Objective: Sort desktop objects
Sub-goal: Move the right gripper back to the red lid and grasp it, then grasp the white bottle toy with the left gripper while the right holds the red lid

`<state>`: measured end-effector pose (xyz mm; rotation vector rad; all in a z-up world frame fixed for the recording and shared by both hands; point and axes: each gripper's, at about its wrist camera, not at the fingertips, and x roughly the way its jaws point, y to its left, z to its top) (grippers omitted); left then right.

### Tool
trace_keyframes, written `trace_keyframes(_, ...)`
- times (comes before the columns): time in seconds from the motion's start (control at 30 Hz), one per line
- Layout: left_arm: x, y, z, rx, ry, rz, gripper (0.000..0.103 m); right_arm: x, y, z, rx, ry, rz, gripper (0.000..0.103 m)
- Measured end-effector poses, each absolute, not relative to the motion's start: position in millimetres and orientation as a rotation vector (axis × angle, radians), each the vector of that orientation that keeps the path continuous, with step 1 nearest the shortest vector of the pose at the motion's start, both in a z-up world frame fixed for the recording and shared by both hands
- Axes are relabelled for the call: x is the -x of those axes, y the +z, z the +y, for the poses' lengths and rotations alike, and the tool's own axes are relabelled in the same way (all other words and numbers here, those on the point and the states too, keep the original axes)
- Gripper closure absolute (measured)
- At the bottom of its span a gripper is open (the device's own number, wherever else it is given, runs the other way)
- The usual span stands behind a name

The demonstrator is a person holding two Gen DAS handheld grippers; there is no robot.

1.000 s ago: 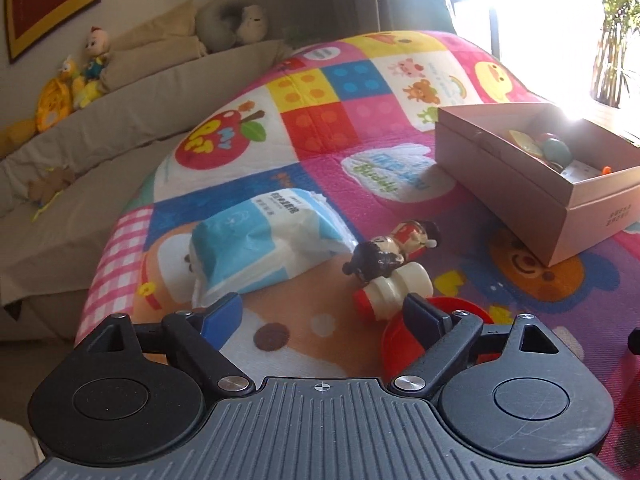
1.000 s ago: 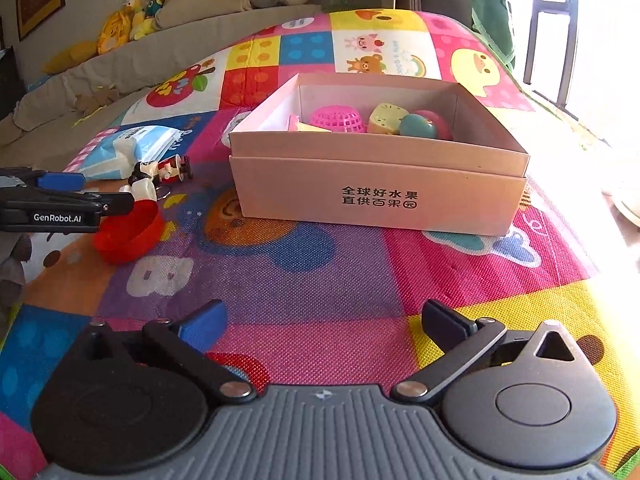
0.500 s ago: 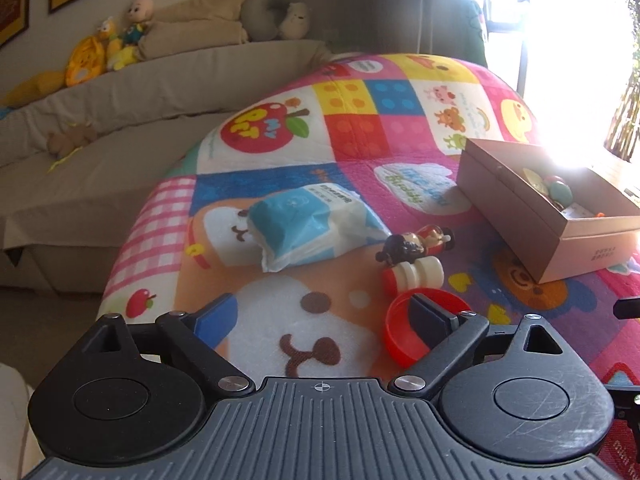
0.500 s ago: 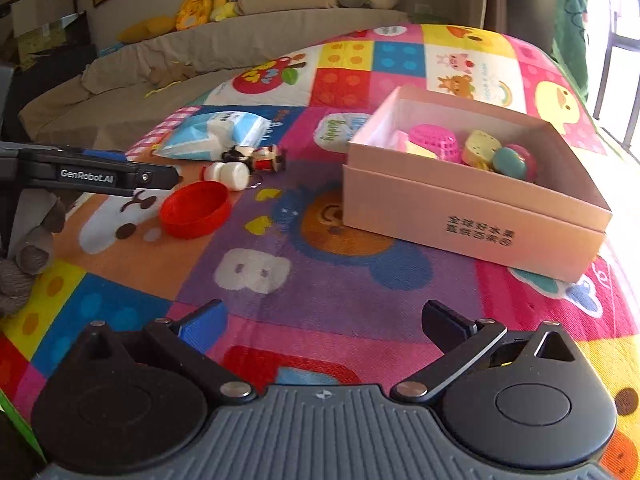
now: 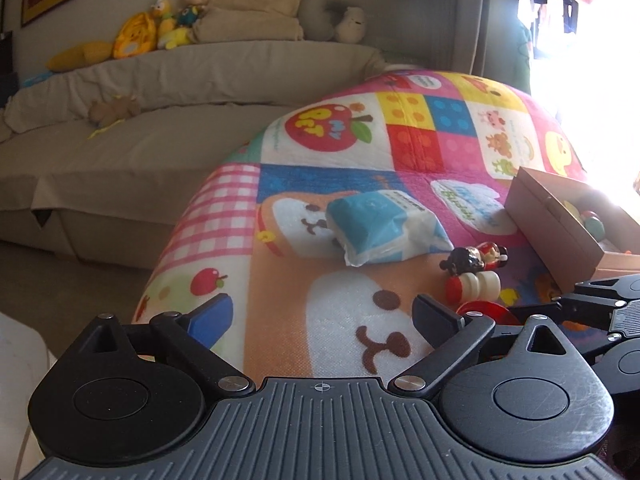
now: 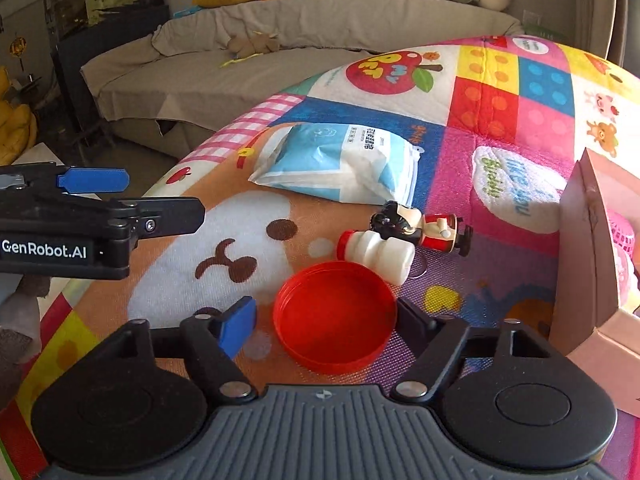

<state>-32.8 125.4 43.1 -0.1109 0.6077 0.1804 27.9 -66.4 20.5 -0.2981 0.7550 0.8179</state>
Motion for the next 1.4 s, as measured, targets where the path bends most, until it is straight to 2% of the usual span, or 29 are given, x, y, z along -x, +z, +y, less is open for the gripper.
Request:
trace_keyframes(0.4,-17.5,23.2,41.7,0.007,-0.036,0.64,0.006,4.0,29.0,-207.0,0.237,0.521,0.725,0.039)
trace_keyframes(0.5,-37.1,16.8,35.2,0.024,-0.034,0.683,0.021,9.9,26.5,-227.4,0.225,0.482,0.739,0.039)
trace_keyframes(0.6,-47.3,12.5,31.1,0.007,-0.015,0.703,0.028,12.4,23.3,-238.3,0.216,0.458,0.753,0.039)
trace_keyframes(0.7,-49.6,10.4,29.7,-0.004,-0.009,0.715,0.042,15.2,21.5,-244.6,0.194,0.453,0.756,0.039)
trace_keyframes(0.83,-44.4,11.4,29.8,-0.021,-0.003,0.716,0.054,16.9,20.7,-246.6,0.183,0.453,0.754,0.039)
trace_keyframes(1.3,23.8,13.8,16.1,-0.045,-0.131,0.726,0.055,21.6,18.5,-249.5,0.194,0.43,0.731,0.039)
trace_keyframes(1.4,36.5,13.3,13.0,-0.051,-0.159,0.721,0.054,21.7,17.0,-248.2,0.209,0.42,0.728,0.036)
